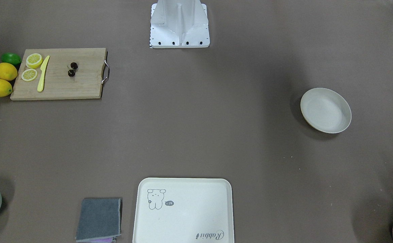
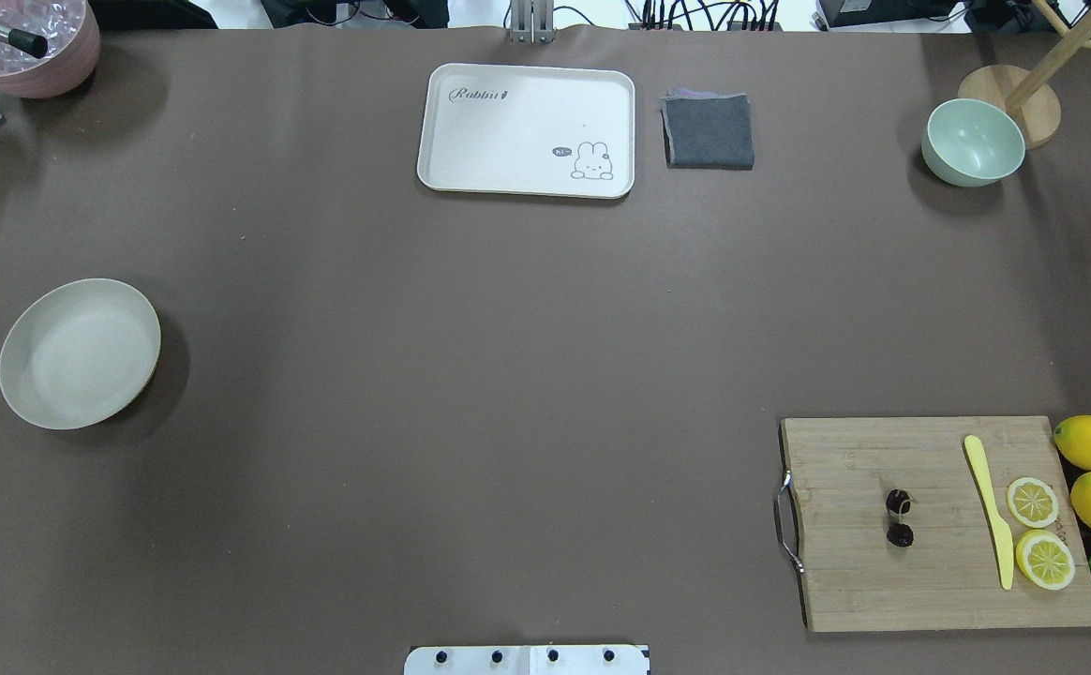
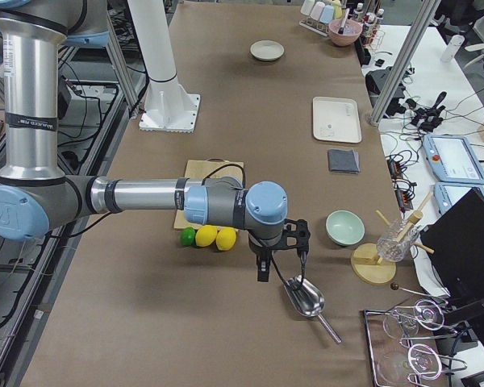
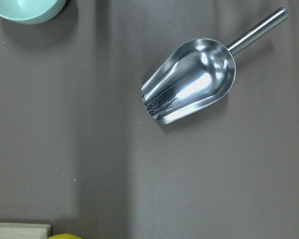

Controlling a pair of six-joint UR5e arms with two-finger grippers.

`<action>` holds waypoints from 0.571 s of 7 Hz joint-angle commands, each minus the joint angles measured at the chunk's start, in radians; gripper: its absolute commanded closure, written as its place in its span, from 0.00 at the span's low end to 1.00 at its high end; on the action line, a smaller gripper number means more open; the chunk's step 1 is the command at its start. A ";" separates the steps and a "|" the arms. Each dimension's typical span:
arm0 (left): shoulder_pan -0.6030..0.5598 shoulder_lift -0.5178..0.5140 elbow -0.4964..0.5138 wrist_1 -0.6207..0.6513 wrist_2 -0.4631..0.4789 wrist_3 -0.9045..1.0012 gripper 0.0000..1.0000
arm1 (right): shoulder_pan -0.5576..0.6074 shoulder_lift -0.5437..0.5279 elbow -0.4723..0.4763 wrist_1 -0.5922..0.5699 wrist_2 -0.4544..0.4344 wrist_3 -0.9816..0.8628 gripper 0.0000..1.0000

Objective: Place red cherry on plate

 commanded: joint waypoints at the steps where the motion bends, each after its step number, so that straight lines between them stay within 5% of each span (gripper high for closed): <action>1: 0.198 0.001 0.052 -0.260 0.074 -0.274 0.02 | 0.000 0.002 -0.001 -0.001 -0.001 -0.001 0.00; 4: 0.279 0.084 0.300 -0.734 0.124 -0.275 0.02 | 0.002 -0.009 0.001 -0.001 -0.001 0.000 0.00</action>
